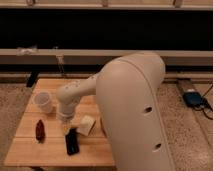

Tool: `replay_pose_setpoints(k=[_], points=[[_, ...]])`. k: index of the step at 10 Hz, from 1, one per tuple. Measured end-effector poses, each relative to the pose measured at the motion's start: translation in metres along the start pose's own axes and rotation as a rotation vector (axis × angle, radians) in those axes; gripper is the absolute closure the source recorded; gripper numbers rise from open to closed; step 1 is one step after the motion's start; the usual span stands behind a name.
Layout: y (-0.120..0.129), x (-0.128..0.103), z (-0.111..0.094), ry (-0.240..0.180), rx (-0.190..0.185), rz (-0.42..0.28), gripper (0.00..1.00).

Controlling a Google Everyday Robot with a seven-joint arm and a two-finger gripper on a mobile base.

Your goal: Push the ceramic bowl across the table

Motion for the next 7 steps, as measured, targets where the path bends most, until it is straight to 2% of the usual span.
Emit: replay_pose_setpoints(k=[4, 7], points=[[0.001, 0.000, -0.001, 0.008, 0.001, 0.006, 0.33], [-0.004, 0.021, -0.024, 0.051, 0.024, 0.028, 0.33]])
